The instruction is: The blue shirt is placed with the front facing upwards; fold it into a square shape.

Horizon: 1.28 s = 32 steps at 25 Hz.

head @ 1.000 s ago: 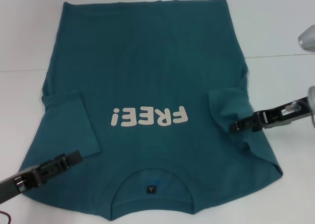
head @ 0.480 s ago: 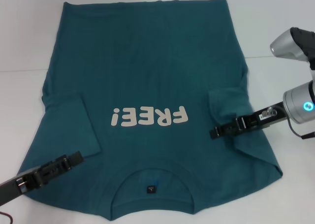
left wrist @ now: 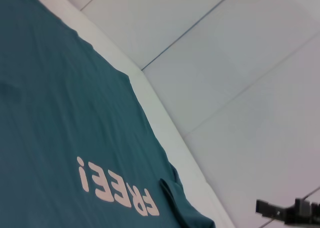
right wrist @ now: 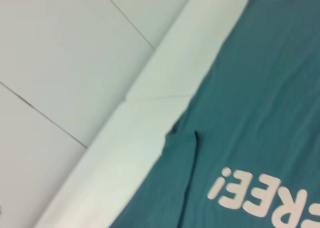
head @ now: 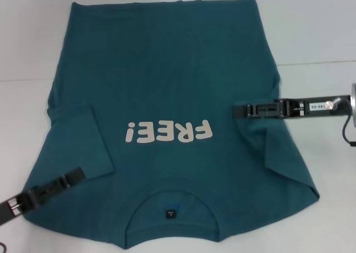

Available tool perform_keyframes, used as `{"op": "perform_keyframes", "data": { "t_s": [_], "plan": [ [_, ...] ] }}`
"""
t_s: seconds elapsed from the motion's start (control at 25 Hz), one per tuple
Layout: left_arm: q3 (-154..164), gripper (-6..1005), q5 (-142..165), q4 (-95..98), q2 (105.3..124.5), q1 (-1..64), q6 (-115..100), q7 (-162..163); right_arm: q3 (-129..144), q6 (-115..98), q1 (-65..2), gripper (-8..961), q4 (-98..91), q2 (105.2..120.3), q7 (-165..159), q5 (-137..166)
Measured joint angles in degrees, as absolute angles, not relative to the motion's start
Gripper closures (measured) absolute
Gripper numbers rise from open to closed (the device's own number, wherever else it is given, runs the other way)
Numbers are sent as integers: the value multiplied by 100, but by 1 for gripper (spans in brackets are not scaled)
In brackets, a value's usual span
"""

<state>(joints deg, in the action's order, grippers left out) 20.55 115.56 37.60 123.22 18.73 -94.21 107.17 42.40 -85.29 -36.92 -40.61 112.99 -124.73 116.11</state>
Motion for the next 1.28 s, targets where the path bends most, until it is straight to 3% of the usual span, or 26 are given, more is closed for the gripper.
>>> {"op": "perform_keyframes", "data": {
  "t_s": [0.2,0.48,1.28],
  "plan": [
    [1881,154,11936,3878,12154,1836,-9426,12573,4201,-8671,-3637,37,-3892,11236,-12639,11576],
    [1626,157,12319,4128,12106,1704,-9320,13660,4184,-8892,-3635,37,-3917,11123,-13052,11600],
    [1524,164,12622,4088,12058,1727,-8357,14447,4148,-8832,-3603,38,-3915,11118,-13076,11716]
  ]
}}
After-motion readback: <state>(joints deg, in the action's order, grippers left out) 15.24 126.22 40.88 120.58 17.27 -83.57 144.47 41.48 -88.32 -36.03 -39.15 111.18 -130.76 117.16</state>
